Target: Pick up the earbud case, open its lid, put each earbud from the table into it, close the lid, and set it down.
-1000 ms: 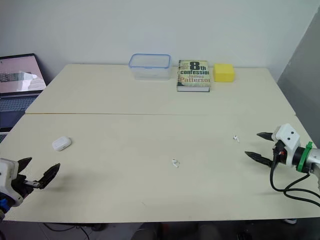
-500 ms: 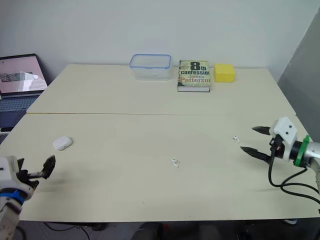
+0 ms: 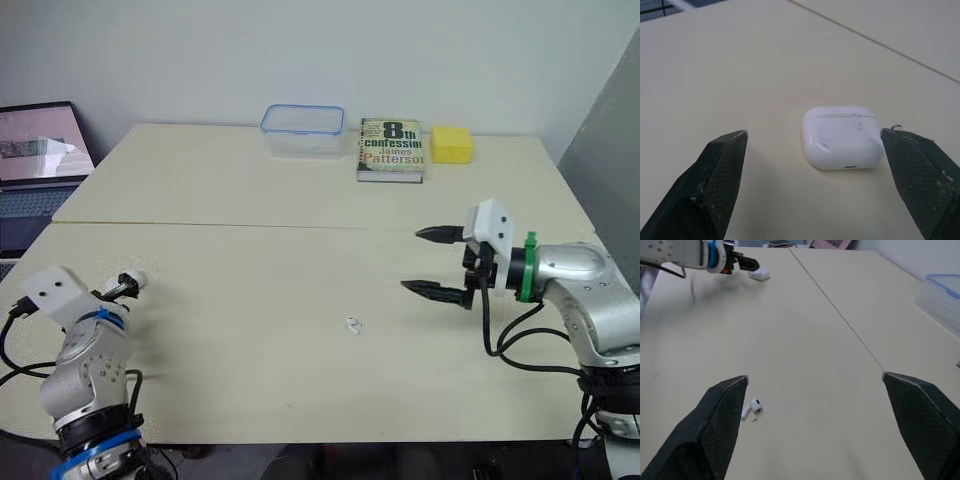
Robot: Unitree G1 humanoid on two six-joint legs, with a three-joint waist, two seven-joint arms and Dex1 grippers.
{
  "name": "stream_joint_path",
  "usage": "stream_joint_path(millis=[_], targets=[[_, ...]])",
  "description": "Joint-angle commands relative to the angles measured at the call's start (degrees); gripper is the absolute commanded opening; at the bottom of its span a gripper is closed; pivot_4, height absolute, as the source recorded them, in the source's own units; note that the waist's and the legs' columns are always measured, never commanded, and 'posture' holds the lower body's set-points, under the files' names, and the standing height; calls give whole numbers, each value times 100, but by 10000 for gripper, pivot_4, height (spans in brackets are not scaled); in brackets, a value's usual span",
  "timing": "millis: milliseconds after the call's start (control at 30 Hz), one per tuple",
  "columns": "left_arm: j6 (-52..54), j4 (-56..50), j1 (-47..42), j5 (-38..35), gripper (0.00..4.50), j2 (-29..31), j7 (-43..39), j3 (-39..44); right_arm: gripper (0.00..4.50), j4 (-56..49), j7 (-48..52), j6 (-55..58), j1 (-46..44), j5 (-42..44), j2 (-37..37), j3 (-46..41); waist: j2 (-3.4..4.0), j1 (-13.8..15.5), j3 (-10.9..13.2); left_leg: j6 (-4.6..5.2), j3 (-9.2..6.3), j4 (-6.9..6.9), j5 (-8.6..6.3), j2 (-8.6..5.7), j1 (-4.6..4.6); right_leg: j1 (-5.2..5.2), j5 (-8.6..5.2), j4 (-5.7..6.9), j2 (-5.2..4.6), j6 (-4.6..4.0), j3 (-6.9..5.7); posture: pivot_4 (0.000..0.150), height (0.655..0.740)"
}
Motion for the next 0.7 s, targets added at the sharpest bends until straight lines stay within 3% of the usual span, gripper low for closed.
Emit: stream_joint_path(millis=[33, 267, 633, 700], targets=[[-27, 320, -243, 39, 44606, 141, 42, -45, 45000, -210, 20, 43, -195, 104, 9, -17, 0, 1, 0, 0, 0, 1, 0, 0, -1, -1, 0, 0, 0, 0, 0, 1500, 7400], [-5, 1030, -644, 128, 44606, 340, -28, -268, 45000, -271, 17, 84, -304, 114, 127, 132, 0, -5, 0, 0, 2, -2, 0, 1, 4, -2, 2, 3, 5, -2, -2, 1500, 7400], [-16, 1290, -758, 261, 44606, 546, 5, -393, 45000, -345, 0, 105, -304, 125, 204, 207, 0, -2, 0, -1, -2, -1, 1, 4, 2, -3, 2, 4, 2, -2, -1, 1500, 7400], [-11, 1312, -762, 254, 39108, 559, -29, -411, 45000, -387, -5, 125, -336, 134, 236, 239, 0, -2, 0, -1, -1, -1, 1, 4, 2, -3, 2, 4, 1, -2, 0, 1500, 7400]])
